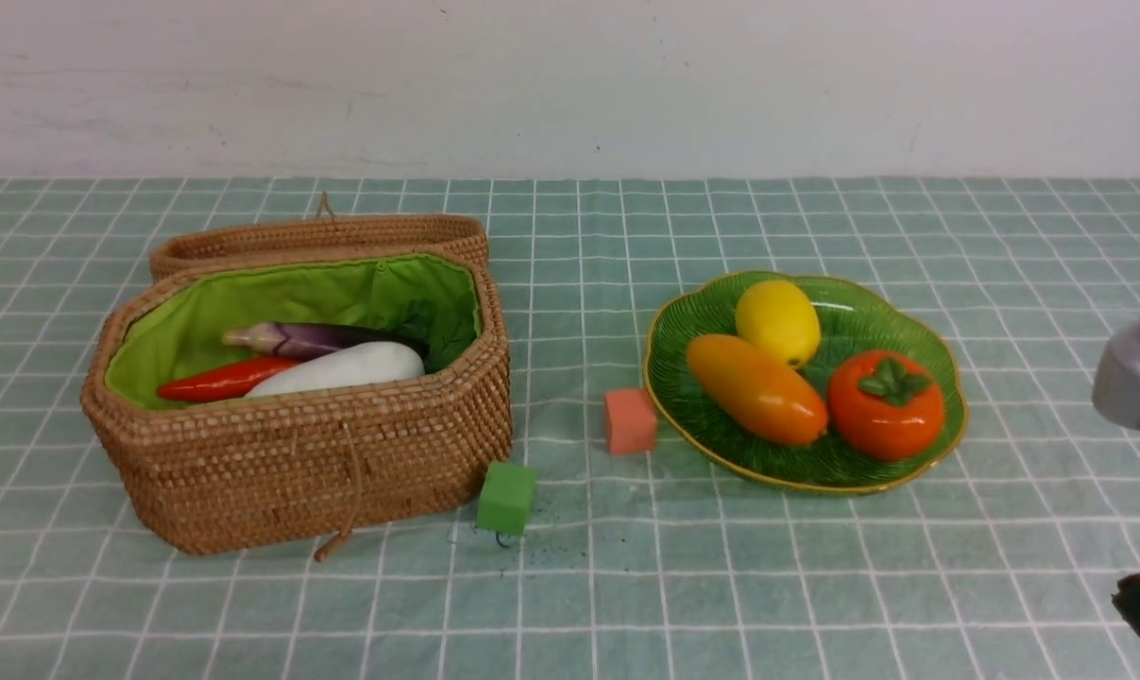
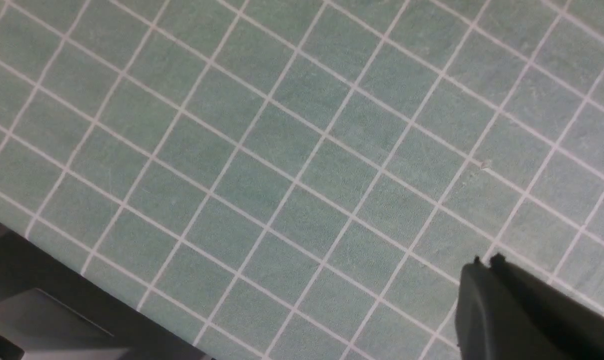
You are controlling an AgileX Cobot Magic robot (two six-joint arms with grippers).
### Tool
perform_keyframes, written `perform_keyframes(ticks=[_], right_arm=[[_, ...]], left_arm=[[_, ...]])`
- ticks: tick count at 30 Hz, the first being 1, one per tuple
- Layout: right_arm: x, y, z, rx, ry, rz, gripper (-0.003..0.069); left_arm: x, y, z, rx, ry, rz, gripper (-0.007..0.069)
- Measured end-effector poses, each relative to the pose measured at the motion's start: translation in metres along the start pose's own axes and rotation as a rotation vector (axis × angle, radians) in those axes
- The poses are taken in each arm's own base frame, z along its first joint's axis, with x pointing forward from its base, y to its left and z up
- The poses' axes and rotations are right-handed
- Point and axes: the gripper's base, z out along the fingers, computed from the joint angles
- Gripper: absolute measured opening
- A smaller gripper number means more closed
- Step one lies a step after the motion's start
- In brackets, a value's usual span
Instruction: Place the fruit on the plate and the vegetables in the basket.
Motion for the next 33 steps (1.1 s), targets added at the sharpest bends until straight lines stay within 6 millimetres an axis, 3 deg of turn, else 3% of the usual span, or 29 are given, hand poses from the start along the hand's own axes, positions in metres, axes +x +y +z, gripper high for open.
perform_keyframes(ticks=[3,8,15,18,21,22,33], right_arm=[[0.001,-0.003,0.001,0.033,0.0,-0.024,-0.0003],[0.006,-0.016,-0.001,0.142,-0.181,-0.011,0.0001],[0.044,-0.034,0.005,0.292,-0.495,0.146,0.0006],[0.077,-0.038,0.018,0.377,-0.62,0.244,0.0008],[0.095,-0.036,0.029,0.418,-0.667,0.272,0.0011],[0.112,-0.034,0.041,0.451,-0.704,0.285,0.0014],[0.177,-0.022,0.101,0.554,-0.809,0.324,0.0024]], left_arm=[[0.0,0.0,0.0,0.0,0.0,0.0,0.0239],[0.0,0.0,0.0,0.0,0.0,0.0,0.0239],[0.0,0.0,0.0,0.0,0.0,0.0,0.0239],[0.0,0.0,0.0,0.0,0.0,0.0,0.0239],[0.0,0.0,0.0,0.0,0.0,0.0,0.0239],[0.0,0.0,0.0,0.0,0.0,0.0,0.0239],[0.0,0.0,0.0,0.0,0.0,0.0,0.0239]])
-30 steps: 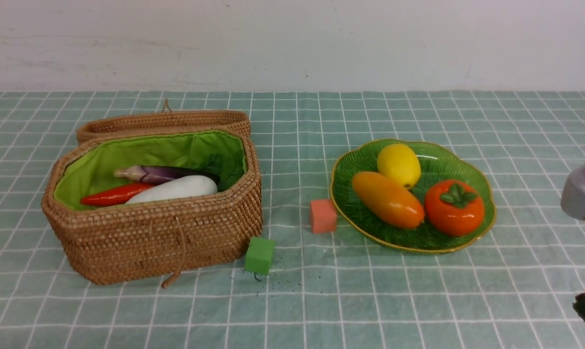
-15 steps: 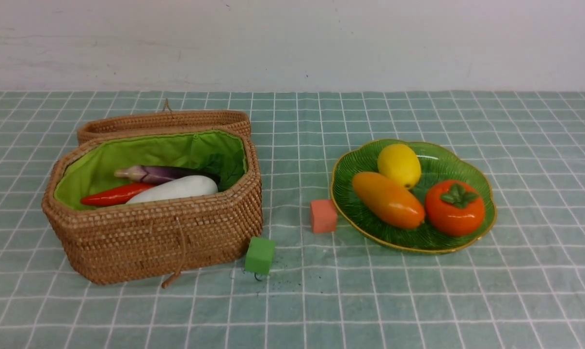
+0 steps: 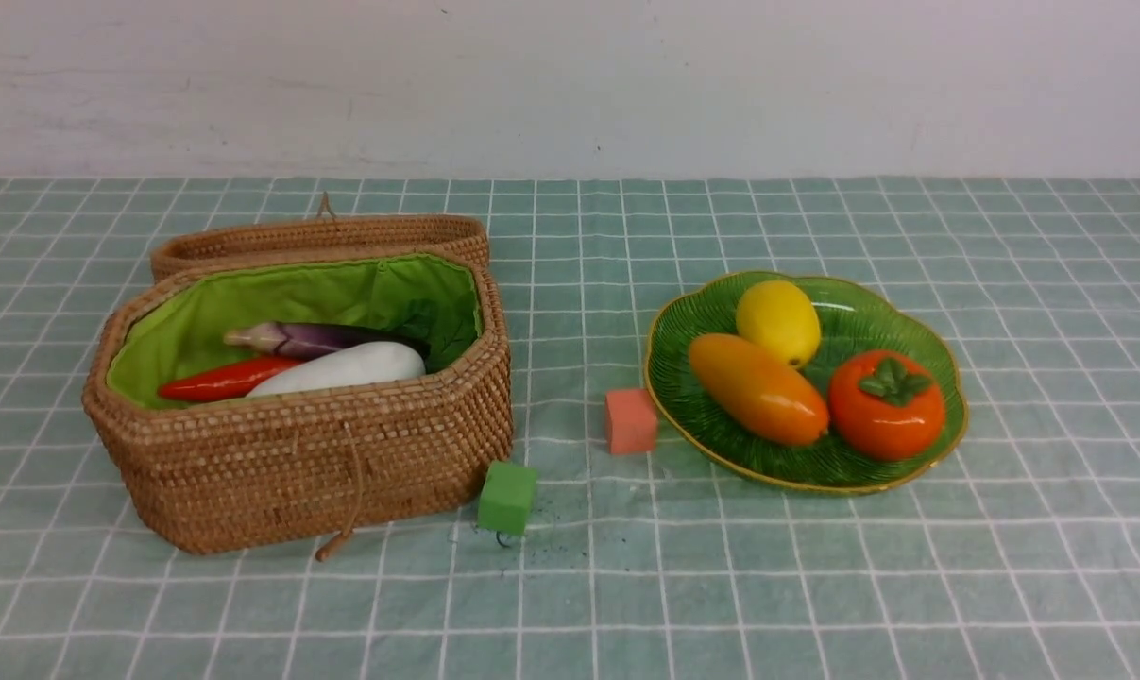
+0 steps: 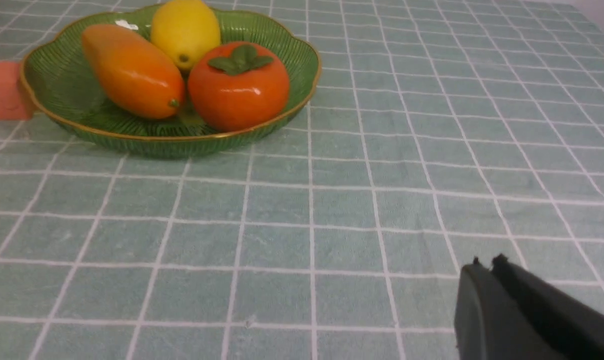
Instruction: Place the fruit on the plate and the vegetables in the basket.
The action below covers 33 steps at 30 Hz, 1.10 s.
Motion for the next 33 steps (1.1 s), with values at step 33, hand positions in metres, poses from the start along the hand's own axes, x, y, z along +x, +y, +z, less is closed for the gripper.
perform_keyframes(ticks=[33], right_arm=[[0.011,0.0013,-0.0031,-0.002,0.032,0.001,0.0073]], left_arm=[[0.0,0.0001,0.0,-0.001,0.001,0.002,0.0239]])
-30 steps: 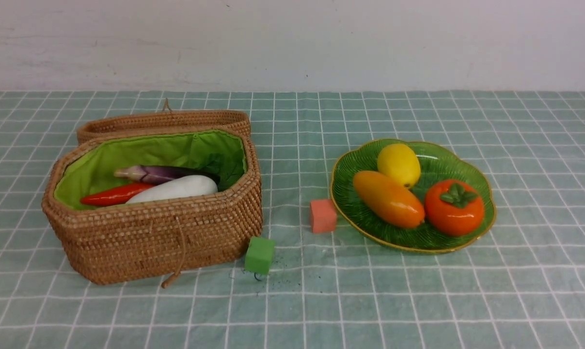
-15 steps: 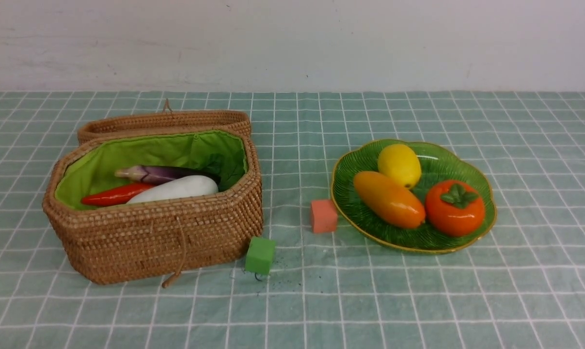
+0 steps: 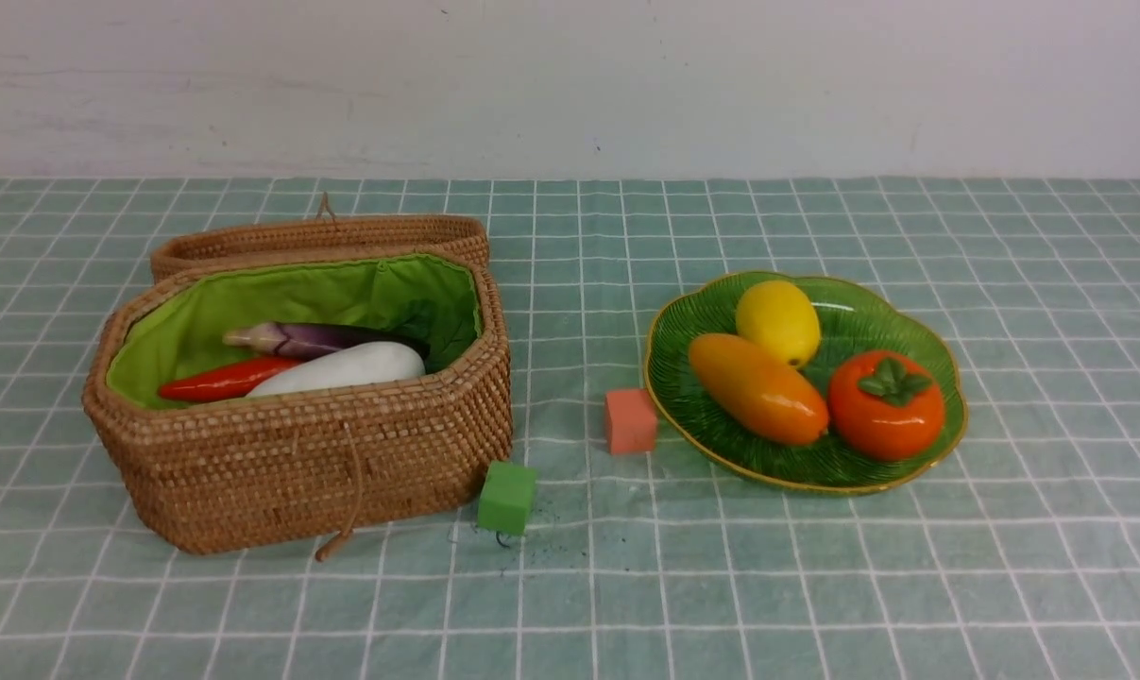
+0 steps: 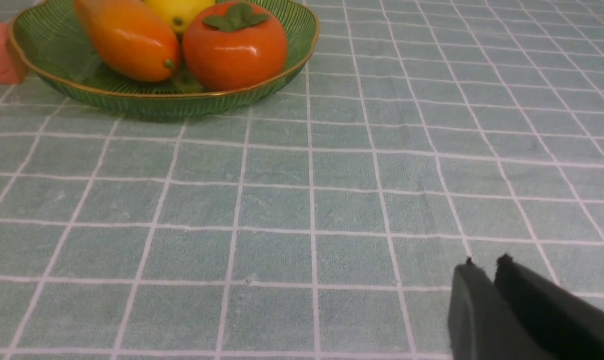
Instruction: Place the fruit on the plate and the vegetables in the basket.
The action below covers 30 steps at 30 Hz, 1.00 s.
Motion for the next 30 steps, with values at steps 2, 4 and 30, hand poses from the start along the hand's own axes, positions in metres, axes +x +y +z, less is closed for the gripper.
perform_keyframes(ticks=[2,4,30], right_arm=[[0.0,0.0,0.0,0.0,0.0,0.0,0.0076],[0.0,0.0,0.0,0.0,0.0,0.0,0.0079],[0.0,0.0,0.0,0.0,0.0,0.0,0.0113]], left_arm=[[0.0,0.0,0.0,0.0,0.0,0.0,0.0239],[0.0,0.0,0.0,0.0,0.0,0.0,0.0239],[-0.0001,0.0,0.0,0.0,-0.001,0.0,0.0239]])
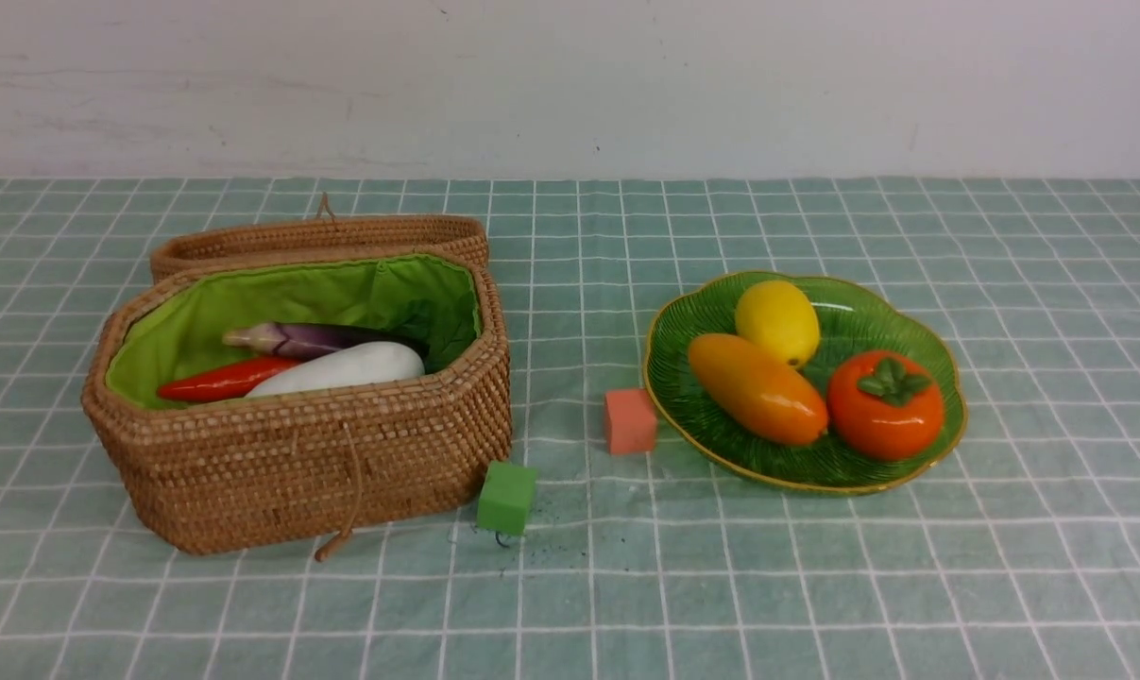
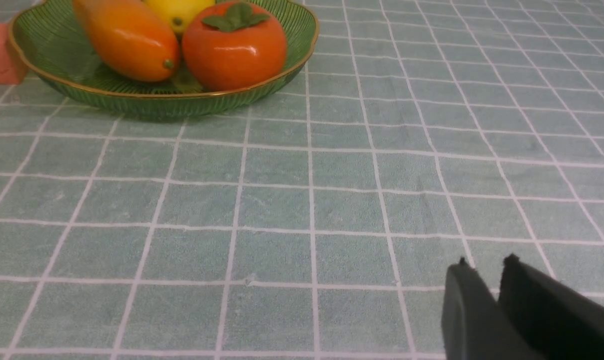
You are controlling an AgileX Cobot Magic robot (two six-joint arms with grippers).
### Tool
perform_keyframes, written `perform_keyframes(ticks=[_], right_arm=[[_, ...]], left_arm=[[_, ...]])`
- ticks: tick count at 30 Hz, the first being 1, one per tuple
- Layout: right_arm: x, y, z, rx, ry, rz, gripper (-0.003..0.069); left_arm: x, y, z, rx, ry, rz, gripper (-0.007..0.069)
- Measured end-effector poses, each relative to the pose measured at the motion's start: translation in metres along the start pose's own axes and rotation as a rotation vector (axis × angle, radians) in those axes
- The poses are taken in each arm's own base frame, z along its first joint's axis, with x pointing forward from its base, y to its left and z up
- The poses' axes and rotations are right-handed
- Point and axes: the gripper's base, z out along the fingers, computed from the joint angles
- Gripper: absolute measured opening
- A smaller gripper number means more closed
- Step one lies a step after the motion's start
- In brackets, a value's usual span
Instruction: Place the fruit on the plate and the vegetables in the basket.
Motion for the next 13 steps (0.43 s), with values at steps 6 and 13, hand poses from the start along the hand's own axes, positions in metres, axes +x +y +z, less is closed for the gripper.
perform_keyframes(ticks=[6,13], right_arm=[[0.0,0.0,0.0,0.0,0.0,0.0,0.0119],[0.0001,0.0,0.0,0.0,0.001,-0.001,0.0123]], left_arm=[[0.0,0.0,0.0,0.0,0.0,0.0,0.0239],[-0.0001,0.0,0.0,0.0,-0.001,0.0,0.0239]])
